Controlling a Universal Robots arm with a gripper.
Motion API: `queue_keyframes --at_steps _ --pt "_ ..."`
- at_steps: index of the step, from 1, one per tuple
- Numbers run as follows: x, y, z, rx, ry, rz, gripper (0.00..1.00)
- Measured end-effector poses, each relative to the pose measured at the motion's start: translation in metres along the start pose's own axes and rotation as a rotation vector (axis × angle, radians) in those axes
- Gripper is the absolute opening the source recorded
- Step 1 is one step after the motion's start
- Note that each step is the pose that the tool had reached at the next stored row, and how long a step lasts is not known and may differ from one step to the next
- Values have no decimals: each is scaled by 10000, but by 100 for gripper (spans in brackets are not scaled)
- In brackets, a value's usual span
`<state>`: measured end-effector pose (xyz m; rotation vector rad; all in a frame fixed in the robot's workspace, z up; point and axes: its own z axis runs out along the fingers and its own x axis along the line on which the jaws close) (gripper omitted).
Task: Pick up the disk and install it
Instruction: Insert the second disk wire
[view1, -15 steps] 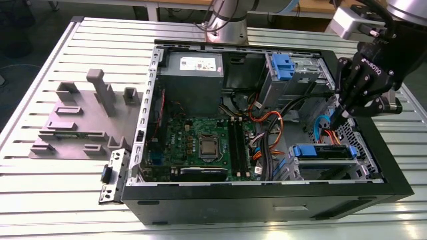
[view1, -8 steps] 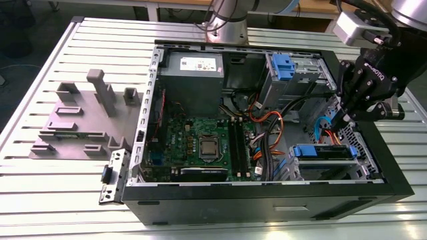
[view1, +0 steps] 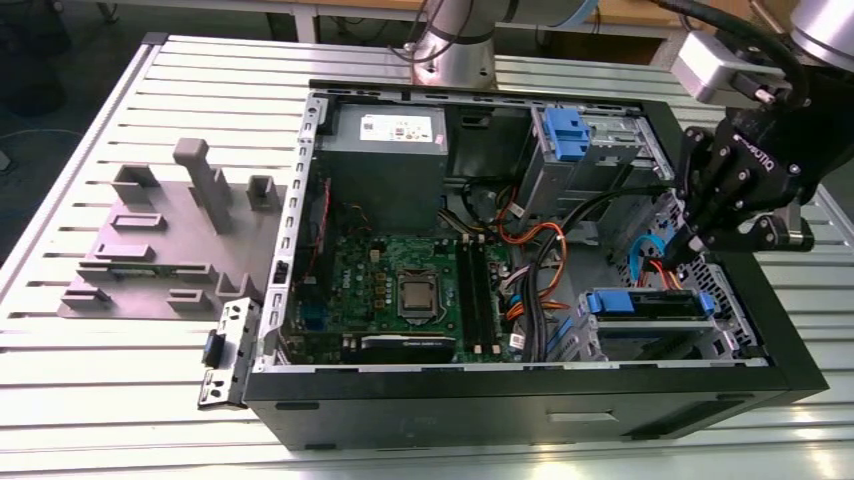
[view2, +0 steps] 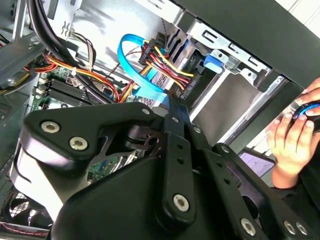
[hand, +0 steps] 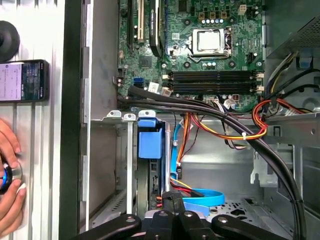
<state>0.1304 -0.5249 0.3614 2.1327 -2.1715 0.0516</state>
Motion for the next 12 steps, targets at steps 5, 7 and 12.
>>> queue_keyframes --at_steps 5,7,12 --pt "90 7 17 12 -238 -9 11" --pt "110 10 20 22 -310 -15 11" --pt "111 10 20 27 -313 -18 11"
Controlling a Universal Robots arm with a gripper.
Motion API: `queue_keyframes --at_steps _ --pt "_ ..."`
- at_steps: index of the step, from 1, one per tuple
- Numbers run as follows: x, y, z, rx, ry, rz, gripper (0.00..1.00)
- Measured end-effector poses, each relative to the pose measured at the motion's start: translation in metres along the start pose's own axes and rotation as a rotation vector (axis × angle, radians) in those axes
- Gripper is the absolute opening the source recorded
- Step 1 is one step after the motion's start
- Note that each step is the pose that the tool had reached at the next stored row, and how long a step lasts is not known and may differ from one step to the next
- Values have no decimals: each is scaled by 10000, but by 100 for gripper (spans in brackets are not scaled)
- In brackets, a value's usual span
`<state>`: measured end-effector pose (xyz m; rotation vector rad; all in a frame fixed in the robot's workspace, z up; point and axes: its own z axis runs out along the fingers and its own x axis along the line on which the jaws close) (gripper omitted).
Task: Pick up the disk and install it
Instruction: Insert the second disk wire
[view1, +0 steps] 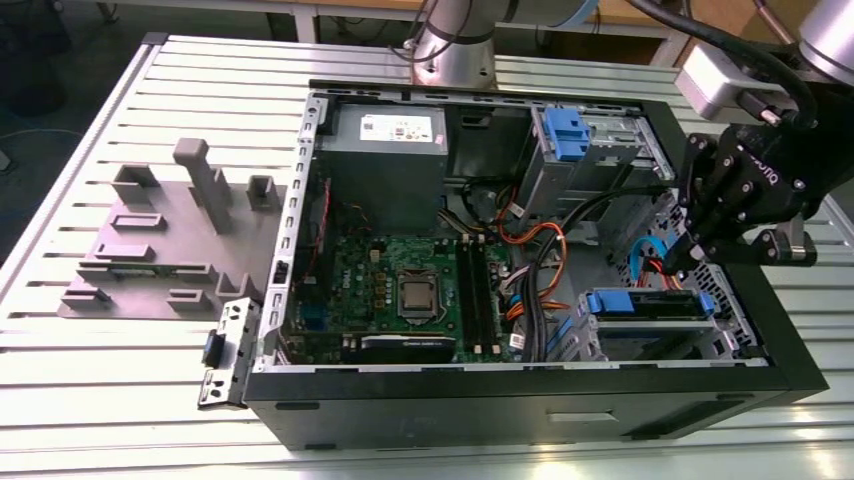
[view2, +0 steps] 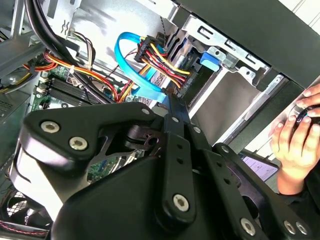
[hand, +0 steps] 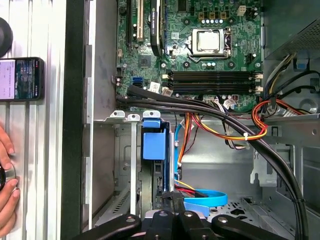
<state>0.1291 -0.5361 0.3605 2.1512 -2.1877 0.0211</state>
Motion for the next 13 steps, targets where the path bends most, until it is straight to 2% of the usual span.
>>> queue_keyframes --at_steps 1,2,4,5,13 --pt "0 0 0 1 0 -1 11" --pt "0 0 0 1 0 -1 17" --pt "0 0 3 1 1 0 17" --pt "0 0 7 1 0 -1 24" --pt "-2 -1 35 1 9 0 23"
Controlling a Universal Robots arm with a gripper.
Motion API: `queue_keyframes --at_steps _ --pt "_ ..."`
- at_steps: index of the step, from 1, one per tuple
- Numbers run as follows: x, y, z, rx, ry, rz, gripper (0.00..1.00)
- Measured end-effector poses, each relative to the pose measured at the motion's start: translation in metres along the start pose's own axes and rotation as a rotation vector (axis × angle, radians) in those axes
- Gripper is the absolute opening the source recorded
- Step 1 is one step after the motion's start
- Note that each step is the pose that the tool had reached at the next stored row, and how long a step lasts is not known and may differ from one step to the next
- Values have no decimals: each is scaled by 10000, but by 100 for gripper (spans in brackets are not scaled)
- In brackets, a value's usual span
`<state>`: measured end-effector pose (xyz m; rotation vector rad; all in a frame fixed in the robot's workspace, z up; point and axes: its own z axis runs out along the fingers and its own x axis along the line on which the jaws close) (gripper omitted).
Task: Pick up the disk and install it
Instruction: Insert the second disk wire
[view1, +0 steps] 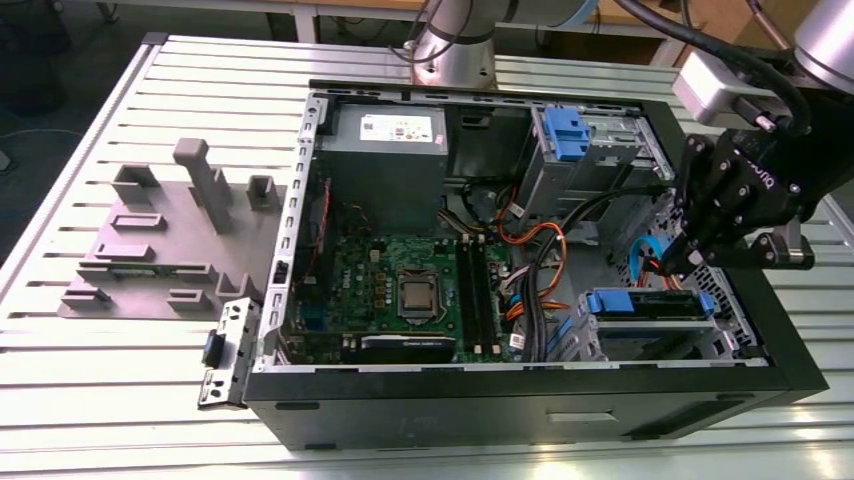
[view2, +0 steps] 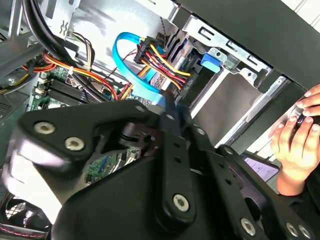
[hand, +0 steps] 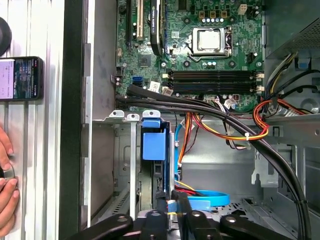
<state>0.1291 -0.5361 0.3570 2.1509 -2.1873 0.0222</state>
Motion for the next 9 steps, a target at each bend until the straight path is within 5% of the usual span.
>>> queue_keyframes --at_steps 3,9 --pt "2 0 3 0 -4 0 11" --pt "32 1 4 0 -4 0 11"
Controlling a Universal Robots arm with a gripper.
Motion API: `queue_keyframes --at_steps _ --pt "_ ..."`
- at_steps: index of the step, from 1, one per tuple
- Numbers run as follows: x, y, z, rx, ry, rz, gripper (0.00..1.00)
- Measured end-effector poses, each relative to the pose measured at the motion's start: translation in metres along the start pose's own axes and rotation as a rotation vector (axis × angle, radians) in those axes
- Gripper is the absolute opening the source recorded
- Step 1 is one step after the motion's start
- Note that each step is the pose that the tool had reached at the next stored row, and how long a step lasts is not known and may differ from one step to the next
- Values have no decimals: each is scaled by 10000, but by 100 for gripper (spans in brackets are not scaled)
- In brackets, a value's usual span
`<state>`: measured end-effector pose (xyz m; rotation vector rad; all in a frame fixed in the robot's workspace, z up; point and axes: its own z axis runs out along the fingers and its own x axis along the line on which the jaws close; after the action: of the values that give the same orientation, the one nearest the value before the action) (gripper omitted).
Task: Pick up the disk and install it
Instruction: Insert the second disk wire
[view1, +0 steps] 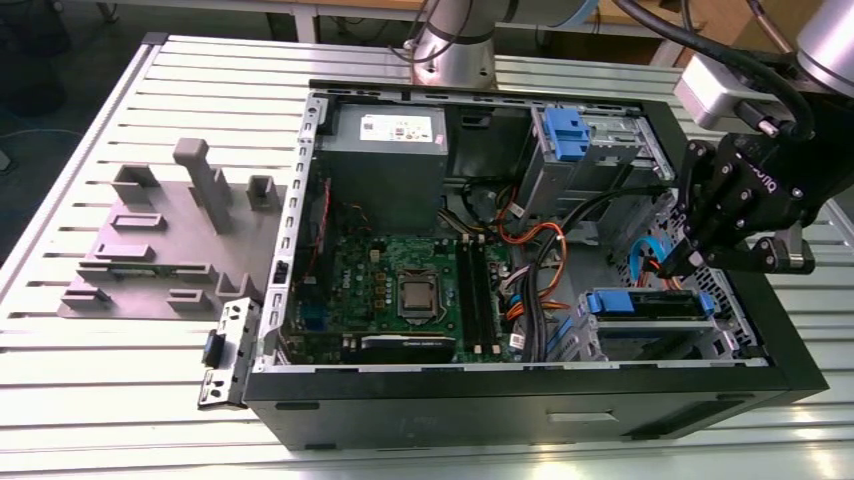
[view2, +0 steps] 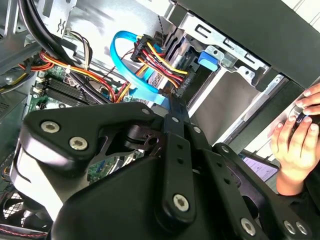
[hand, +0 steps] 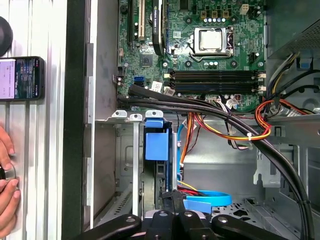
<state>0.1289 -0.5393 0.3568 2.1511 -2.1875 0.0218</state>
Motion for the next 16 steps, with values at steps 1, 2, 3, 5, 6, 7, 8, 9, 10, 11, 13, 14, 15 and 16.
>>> queue_keyframes --at_steps 1,2,3,5,6,7,8,9,10,11,13,14,15,16 --pt "0 0 0 0 0 0 11" --pt "0 0 0 0 2 -1 11" --pt "0 0 -1 0 3 0 11" --pt "2 0 -1 0 4 -4 11" --pt "3 0 -1 0 0 -8 11" --pt "6 0 0 0 -15 -15 11" --pt "8 0 1 1 -33 -23 11" --pt "9 0 0 1 -35 -30 11" --pt "9 0 0 1 -36 -38 11" --pt "9 0 0 1 -34 -42 11" --pt "10 0 0 2 -33 -46 11" --pt "10 0 0 2 -33 -47 11" --pt "10 0 0 2 -33 -47 11" --pt "10 0 0 2 -33 -47 11"
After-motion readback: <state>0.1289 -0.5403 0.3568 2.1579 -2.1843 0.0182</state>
